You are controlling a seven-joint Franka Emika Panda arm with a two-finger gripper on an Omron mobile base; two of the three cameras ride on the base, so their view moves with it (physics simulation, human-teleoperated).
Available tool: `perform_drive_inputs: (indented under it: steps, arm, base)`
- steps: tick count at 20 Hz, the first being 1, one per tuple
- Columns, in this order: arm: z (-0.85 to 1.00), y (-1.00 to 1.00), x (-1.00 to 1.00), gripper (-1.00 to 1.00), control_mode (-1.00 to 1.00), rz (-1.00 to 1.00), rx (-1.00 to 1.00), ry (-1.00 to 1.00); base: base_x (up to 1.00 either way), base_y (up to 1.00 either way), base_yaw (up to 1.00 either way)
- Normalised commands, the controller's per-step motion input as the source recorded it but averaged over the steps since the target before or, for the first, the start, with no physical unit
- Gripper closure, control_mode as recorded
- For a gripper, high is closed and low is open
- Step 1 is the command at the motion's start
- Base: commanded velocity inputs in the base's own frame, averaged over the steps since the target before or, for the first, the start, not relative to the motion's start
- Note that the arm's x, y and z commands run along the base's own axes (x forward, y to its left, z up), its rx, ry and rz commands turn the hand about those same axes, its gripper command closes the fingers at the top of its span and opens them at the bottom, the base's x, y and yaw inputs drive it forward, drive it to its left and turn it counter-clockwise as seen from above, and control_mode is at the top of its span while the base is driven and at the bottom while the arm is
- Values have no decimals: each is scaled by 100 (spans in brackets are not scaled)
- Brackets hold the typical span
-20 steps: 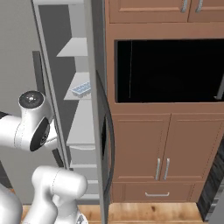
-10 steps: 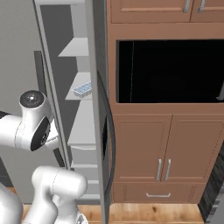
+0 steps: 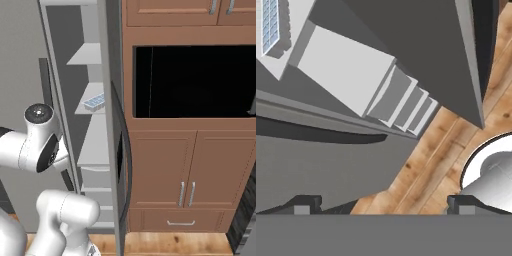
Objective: The ice cube tray has been filled with water. Take the tray and place it in the freezer to make ice. Close the freezer door after placing the tray.
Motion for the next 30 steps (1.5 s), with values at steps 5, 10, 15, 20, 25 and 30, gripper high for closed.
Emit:
perform_drive_inputs:
  steps: [5,10,15,20,25,30]
  arm:
    - [0,-2,-41,-100,-100,7,0,-7]
    - [2,-30,-45,-100,-100,2,0,-8]
    - [7,-43,-69,-100,-100,0,0,-7]
    - [1,-43,-43,-100,-100,0,1,-8]
    - [0,-8,-8,-100,-100,0,3,-20]
    - [0,-21,0,-100,-100,-3,11,-17]
  base:
    - [0,0,0]
    - [0,0,0]
    - [0,0,0]
    - [0,0,0]
    - [0,0,0]
    - [0,0,0]
